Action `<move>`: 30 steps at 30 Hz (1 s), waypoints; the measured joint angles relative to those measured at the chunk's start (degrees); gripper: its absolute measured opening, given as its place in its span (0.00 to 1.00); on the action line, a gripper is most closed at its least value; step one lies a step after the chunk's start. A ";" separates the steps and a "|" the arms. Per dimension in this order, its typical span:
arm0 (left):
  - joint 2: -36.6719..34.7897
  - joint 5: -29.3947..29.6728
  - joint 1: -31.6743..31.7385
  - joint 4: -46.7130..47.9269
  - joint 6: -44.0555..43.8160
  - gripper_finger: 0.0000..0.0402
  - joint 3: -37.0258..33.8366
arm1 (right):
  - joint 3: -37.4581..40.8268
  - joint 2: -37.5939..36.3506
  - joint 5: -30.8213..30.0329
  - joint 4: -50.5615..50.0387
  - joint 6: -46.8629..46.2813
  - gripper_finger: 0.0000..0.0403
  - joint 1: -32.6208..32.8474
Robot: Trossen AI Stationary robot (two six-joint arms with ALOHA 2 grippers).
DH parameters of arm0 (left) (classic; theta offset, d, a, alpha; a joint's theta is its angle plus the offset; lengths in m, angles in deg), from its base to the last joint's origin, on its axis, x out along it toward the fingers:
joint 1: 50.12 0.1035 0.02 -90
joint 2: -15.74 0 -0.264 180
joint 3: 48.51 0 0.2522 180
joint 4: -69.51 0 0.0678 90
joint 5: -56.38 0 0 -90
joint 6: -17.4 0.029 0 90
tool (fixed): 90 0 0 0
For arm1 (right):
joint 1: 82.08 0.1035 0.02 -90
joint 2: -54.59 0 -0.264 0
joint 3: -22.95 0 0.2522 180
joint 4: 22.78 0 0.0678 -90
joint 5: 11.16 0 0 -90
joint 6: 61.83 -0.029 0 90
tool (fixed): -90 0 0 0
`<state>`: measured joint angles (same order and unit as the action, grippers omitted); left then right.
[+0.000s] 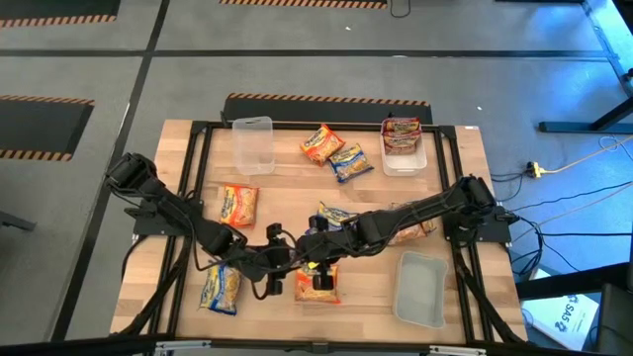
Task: Sort Maruchan noodles
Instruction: Put the bottom red noodle pack into the white bin
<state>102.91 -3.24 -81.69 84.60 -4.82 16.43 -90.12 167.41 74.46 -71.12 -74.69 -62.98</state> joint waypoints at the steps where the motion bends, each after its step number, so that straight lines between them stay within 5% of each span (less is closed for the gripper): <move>1: -0.03 -0.07 -0.21 0.03 0.00 0.42 0.00 | 0.00 -0.07 -0.32 -0.03 -0.01 0.12 0.12; 19: -9.59 -3.18 -1.24 0.58 0.33 0.42 0.01 | -0.07 -4.18 -8.84 -7.07 0.81 0.09 6.13; 30: -10.03 -8.73 -2.05 5.77 -1.27 0.42 0.11 | 0.20 -3.93 -11.53 -20.35 -0.90 0.09 6.53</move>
<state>92.88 -11.97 -83.74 90.37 -6.09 16.54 -89.92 163.49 62.93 -91.47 -75.59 -56.45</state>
